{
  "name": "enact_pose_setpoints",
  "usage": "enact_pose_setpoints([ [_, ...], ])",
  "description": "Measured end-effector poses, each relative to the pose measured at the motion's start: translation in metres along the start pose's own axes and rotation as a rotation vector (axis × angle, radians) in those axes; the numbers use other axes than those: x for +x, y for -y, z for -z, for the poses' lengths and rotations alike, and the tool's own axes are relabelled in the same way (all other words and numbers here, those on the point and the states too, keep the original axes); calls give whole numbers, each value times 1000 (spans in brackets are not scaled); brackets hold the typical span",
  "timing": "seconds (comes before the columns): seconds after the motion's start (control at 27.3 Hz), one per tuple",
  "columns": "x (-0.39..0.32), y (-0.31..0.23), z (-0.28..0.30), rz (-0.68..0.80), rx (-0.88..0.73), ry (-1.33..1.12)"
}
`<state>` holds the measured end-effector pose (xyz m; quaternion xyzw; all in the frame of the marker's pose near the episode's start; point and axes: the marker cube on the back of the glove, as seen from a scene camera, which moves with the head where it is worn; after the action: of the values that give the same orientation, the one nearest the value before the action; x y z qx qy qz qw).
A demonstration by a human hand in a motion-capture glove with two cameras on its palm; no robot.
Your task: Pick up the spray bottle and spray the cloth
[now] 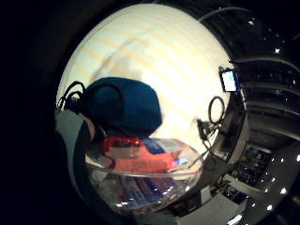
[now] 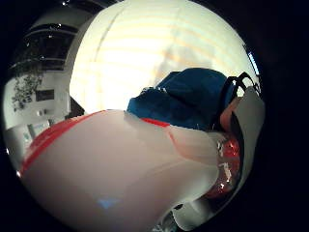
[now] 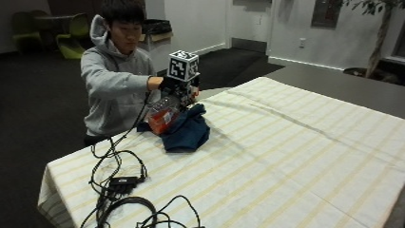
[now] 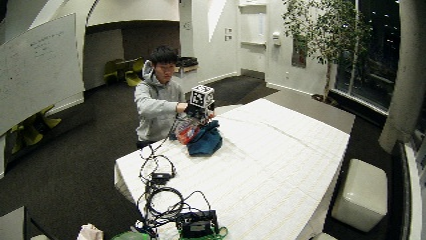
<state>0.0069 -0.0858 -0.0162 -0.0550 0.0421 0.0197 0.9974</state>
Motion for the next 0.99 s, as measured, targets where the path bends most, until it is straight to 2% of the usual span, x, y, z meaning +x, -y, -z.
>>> enact_pose_setpoints([
  [0.22, 0, -4, 25, 4, 19, -15],
  [0.51, -7, -1, 3, 22, 2, 44],
  [0.73, -32, -1, 46, 91, 125, 262],
  [0.99, -91, 9, 93, 189, 288, 660],
])
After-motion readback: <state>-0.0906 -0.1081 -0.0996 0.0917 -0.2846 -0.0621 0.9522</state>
